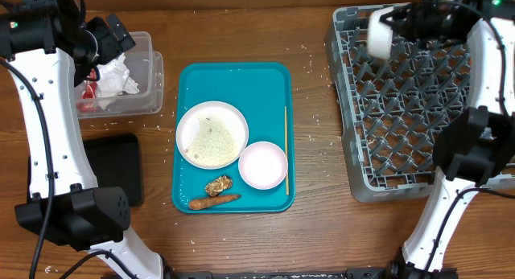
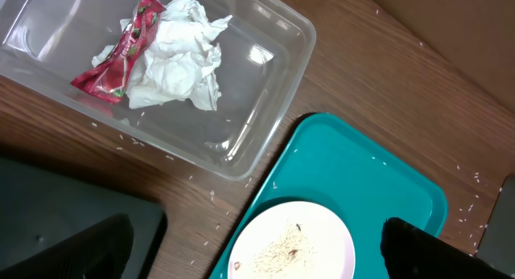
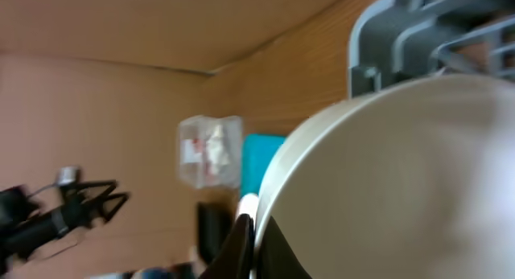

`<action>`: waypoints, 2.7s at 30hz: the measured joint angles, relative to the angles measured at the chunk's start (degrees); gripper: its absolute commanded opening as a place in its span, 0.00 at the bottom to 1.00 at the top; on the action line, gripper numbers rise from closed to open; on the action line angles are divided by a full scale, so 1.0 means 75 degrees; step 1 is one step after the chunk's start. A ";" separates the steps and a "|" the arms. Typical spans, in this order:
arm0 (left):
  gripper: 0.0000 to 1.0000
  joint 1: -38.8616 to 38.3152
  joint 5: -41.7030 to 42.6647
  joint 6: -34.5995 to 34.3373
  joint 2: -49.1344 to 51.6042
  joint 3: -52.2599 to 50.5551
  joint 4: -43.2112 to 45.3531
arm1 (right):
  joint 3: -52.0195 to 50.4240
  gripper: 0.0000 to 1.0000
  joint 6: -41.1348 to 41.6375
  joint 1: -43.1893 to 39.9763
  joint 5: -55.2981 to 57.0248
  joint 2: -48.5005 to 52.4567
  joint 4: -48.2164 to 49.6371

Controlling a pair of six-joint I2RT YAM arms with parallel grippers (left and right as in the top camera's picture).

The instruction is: Sort waste into correct bins and load items into the dishwasher

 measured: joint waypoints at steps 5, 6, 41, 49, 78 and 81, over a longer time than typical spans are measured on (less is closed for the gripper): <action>1.00 0.0000 0.0000 0.0000 0.0000 0.0000 0.0000 | -0.0758 0.04 0.0015 0.0058 -0.0793 0.0055 0.0256; 1.00 0.0000 0.0000 0.0000 0.0000 0.0000 0.0000 | -0.0758 0.04 0.0055 0.0058 -0.0787 0.0055 0.0265; 1.00 0.0000 0.0000 0.0000 0.0000 0.0000 0.0003 | 0.3526 0.15 0.1239 -0.0003 0.6863 -0.0431 -0.3276; 1.00 0.0000 0.0000 0.0000 0.0000 0.0000 0.0000 | 0.1539 0.04 0.1256 0.1297 0.7749 -0.0434 -0.2929; 1.00 0.0000 0.0003 0.0000 0.0000 0.0000 0.0003 | 0.0516 0.04 0.0580 0.0714 0.6796 -0.0428 -0.1565; 1.00 0.0000 0.0000 0.0000 0.0000 0.0000 0.0000 | 0.0414 0.04 0.0437 0.0944 0.7009 -0.0431 -0.1402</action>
